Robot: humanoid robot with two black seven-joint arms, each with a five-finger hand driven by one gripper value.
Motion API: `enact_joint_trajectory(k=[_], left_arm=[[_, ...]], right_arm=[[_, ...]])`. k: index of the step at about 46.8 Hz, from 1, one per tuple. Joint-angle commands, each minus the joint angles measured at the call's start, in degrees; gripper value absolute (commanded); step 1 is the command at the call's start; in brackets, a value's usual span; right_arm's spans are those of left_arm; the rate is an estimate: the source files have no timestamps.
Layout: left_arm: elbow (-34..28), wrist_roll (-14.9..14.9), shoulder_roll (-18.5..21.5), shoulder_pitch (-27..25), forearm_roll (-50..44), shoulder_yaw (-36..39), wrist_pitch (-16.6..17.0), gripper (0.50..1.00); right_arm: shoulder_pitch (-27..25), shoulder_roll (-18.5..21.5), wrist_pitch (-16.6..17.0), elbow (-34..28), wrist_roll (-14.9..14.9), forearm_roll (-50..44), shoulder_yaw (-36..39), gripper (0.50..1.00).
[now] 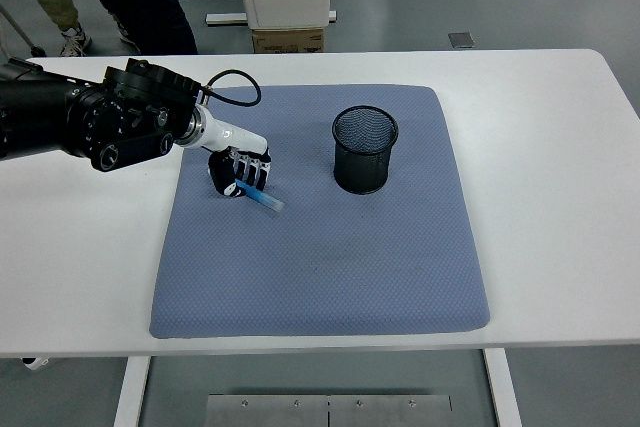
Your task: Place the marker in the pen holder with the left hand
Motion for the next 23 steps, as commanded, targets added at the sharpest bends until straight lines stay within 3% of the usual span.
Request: enact_joint_trajectory(k=[1,23], left_arm=[[0.0,0.0,0.0,0.0,0.0,0.0,-0.1,0.500],[0.1,-0.1,0.2,-0.4,-0.1,-1.1,-0.1,0.500]], right_arm=[[0.0,0.0,0.0,0.0,0.0,0.0,0.0,1.000],[0.0,0.0,0.0,0.0,0.0,0.1,0.0,1.000]])
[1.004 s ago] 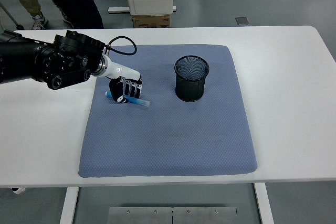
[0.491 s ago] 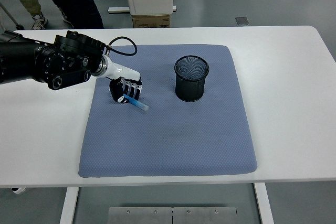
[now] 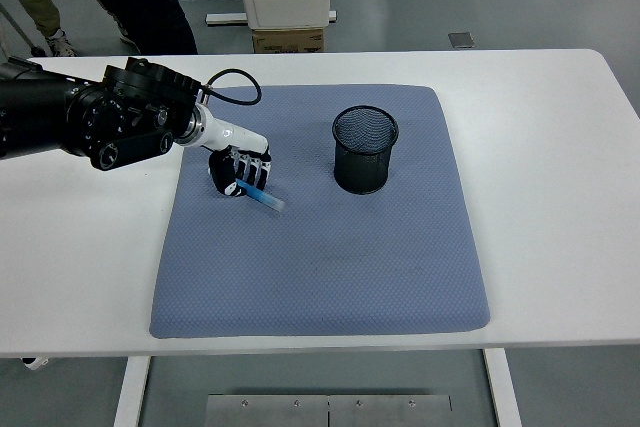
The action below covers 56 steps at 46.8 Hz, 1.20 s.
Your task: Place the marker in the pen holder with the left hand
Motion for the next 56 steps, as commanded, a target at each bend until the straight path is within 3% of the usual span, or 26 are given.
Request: enact_joint_trajectory(k=[1,56], left_arm=[[0.0,0.0,0.0,-0.2,0.0,-0.4,0.0,0.500],[0.6,-0.1,0.1,-3.1,-0.8,-4.6,-0.1,0.500]], right_arm=[[0.0,0.0,0.0,0.0,0.0,0.0,0.0,1.000],[0.0,0.0,0.0,0.0,0.0,0.1,0.0,1.000]])
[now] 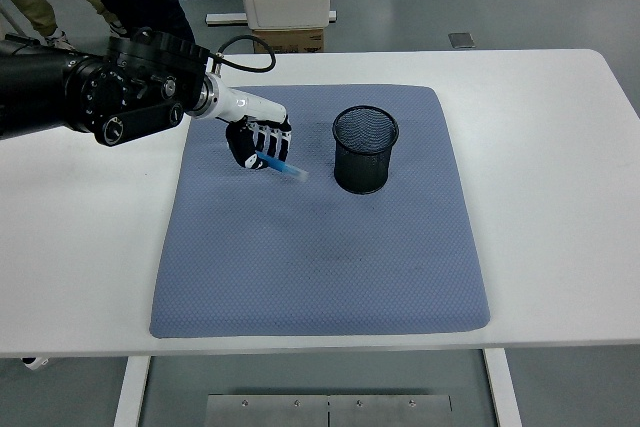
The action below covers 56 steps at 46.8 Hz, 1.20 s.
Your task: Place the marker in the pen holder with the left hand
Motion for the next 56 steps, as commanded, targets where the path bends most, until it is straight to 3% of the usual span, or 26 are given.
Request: enact_joint_trajectory(k=[1,56], left_arm=[[0.0,0.0,-0.1,-0.4,0.0,-0.4,0.0,0.500],[0.1,0.0,-2.6,-5.6,0.8,-6.2,-0.4,0.500]], right_arm=[[0.0,0.0,0.0,0.0,0.0,0.0,0.1,1.000],[0.0,0.0,0.0,0.1,0.0,0.0,0.0,1.000]])
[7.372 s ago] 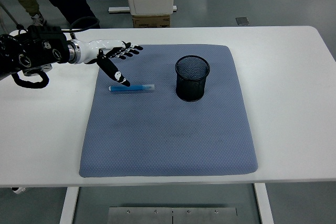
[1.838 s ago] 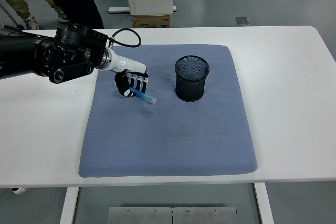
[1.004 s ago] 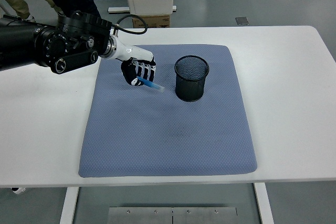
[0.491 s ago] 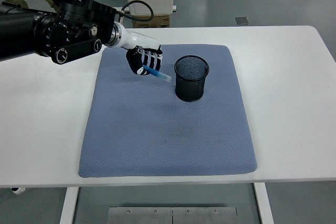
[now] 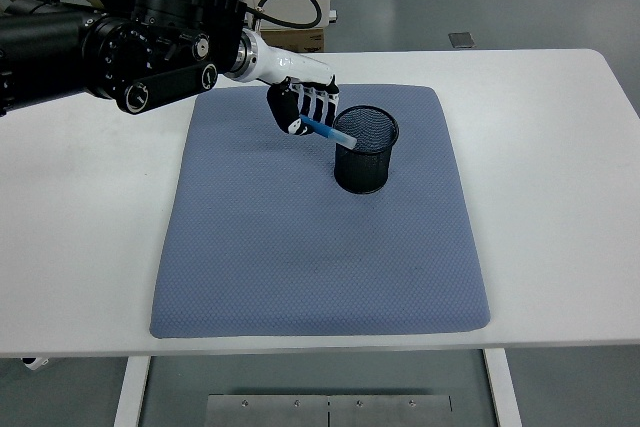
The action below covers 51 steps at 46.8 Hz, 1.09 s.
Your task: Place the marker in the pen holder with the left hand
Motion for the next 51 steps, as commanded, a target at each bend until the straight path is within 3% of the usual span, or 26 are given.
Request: enact_joint_trajectory(k=[1,36,51], left_arm=[[0.2,0.0,-0.3,-0.2,-0.1,-0.5,0.0,0.500],[3.2,0.1,-5.3,0.6,-0.9,-8.2,0.4,0.500],[3.2,0.1,-5.4,2.1,-4.3,-9.7,0.7,0.500]], right_arm=[[0.0,0.0,0.0,0.0,0.0,0.1,0.0,1.000],[0.0,0.0,0.0,0.0,0.0,0.0,0.0,1.000],[0.0,0.0,0.0,0.1,0.0,0.0,0.0,1.000]])
